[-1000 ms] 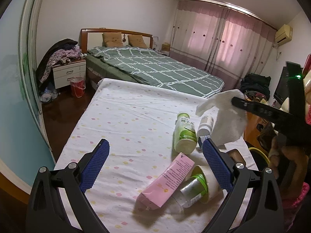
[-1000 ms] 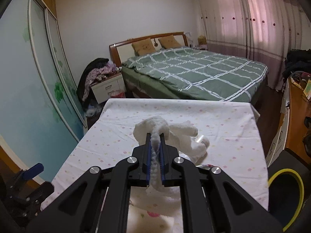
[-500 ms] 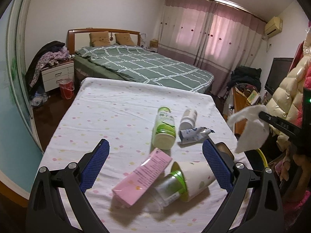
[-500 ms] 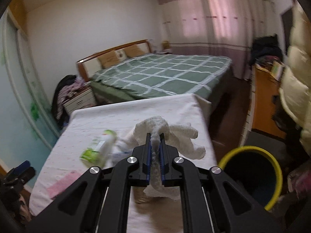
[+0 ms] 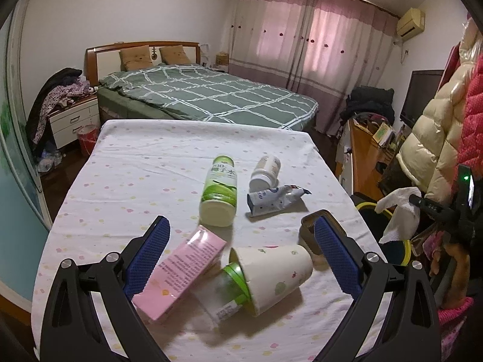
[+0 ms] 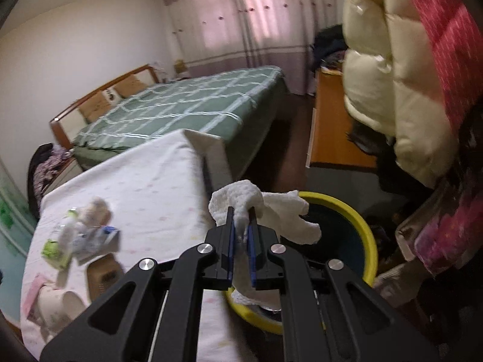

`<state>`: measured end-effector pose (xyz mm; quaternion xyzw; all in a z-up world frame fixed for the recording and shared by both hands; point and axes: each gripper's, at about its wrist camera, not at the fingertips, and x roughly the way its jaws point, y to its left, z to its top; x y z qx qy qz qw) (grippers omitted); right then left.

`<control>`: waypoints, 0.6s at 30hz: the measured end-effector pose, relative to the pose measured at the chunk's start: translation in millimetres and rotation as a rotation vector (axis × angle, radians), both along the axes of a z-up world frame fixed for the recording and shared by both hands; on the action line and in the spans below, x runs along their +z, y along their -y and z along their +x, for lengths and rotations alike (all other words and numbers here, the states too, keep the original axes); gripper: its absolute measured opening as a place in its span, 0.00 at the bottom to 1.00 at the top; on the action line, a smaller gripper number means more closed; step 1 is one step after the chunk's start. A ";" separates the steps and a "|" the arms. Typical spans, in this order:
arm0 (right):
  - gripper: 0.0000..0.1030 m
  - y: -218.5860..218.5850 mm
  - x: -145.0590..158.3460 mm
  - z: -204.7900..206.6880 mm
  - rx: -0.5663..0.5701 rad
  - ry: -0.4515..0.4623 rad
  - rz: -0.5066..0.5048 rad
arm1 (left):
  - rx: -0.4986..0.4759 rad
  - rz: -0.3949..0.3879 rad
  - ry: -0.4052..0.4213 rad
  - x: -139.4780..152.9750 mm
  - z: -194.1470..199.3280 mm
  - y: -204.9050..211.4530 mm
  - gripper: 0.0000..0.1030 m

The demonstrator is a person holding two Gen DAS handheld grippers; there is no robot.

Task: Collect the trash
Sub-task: 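Carry the white tissue over the yellow bin and open the right gripper, then grasp the pink tube box with the left gripper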

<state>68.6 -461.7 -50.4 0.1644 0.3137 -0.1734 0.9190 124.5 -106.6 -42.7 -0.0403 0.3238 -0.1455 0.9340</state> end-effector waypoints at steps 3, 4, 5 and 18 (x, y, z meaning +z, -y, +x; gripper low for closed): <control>0.09 9.7 -9.1 -0.4 -0.028 -0.020 0.005 | -0.006 0.007 -0.003 -0.4 2.8 4.3 0.92; 0.09 11.2 -11.5 -0.5 -0.035 -0.028 0.001 | -0.007 0.008 -0.003 0.4 3.0 4.8 0.92; 0.09 13.9 -13.1 -0.5 -0.041 -0.034 0.000 | -0.009 0.009 -0.004 0.6 4.3 5.7 0.92; 0.19 9.2 -14.0 0.2 -0.039 -0.036 0.010 | -0.008 0.014 -0.008 -1.5 8.2 4.1 0.92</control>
